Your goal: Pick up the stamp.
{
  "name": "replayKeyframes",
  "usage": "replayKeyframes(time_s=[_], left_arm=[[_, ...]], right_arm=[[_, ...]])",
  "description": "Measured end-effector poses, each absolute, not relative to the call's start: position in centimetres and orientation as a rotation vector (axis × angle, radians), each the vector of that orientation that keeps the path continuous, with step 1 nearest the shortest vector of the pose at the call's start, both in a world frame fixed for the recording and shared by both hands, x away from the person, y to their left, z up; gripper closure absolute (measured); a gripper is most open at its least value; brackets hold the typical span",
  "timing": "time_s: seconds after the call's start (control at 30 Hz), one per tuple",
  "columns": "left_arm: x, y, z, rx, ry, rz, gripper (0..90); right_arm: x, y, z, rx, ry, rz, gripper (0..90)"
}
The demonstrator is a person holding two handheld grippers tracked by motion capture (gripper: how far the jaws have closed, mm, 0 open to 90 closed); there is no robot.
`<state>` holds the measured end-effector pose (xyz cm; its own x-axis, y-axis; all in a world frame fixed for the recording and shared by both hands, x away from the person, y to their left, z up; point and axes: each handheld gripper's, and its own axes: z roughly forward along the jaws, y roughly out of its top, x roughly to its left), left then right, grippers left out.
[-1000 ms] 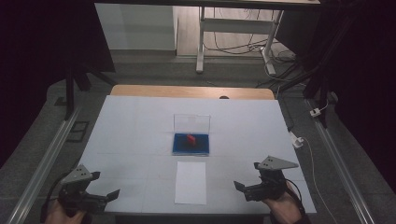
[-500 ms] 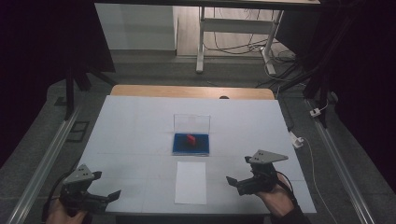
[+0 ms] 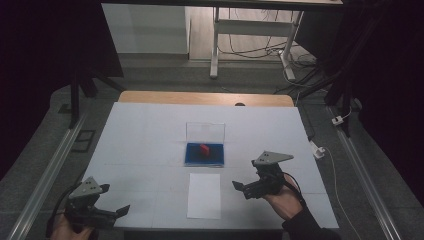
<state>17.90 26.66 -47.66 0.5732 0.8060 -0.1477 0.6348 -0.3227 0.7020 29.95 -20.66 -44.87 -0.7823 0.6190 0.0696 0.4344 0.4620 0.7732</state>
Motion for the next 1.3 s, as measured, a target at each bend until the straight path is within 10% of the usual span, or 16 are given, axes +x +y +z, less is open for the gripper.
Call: replayKeyframes(time_s=[1.3], left_arm=[[17.9,26.8,-47.7,2.06,1.152,0.285,1.4]], right_arm=[[36.1,-13.2,-45.9,0.89,2.581,1.102,0.0]])
